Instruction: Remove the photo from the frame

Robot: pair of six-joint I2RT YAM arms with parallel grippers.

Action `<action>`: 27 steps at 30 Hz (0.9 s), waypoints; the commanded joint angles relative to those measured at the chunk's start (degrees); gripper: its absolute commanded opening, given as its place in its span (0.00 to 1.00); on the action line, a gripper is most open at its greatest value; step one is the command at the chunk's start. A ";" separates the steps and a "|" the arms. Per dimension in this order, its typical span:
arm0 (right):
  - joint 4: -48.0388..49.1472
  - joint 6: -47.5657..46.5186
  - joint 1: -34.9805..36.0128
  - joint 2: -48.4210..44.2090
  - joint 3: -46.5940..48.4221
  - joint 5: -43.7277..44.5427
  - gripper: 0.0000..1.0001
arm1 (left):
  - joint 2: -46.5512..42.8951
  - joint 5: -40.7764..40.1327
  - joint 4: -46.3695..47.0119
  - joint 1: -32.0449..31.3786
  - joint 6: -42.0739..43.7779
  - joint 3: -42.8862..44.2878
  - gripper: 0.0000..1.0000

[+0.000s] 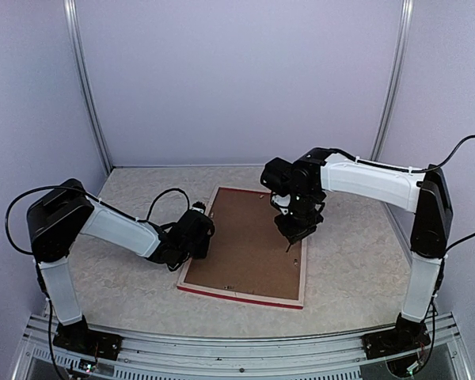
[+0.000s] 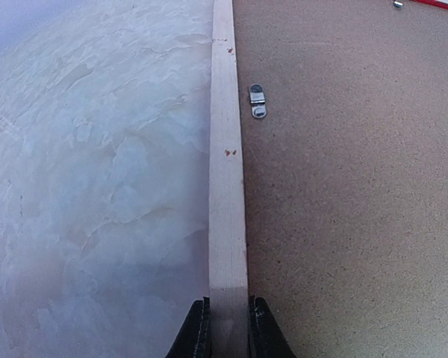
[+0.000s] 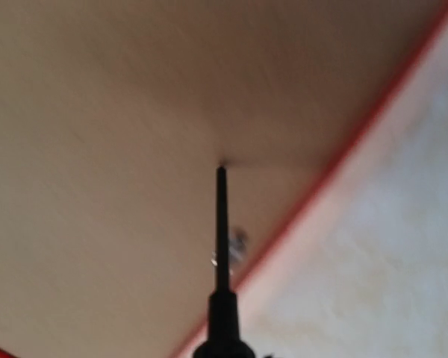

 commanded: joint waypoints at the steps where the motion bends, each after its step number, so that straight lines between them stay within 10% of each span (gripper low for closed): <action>1: 10.69 1.09 0.36 -4.61 -1.12 -1.60 0.00 | -0.58 0.00 -1.53 -0.80 1.19 -0.80 0.14; 27: 7.14 -2.47 -8.62 4.16 4.24 11.89 0.00 | -0.79 0.19 -0.72 -1.55 2.07 -1.36 0.14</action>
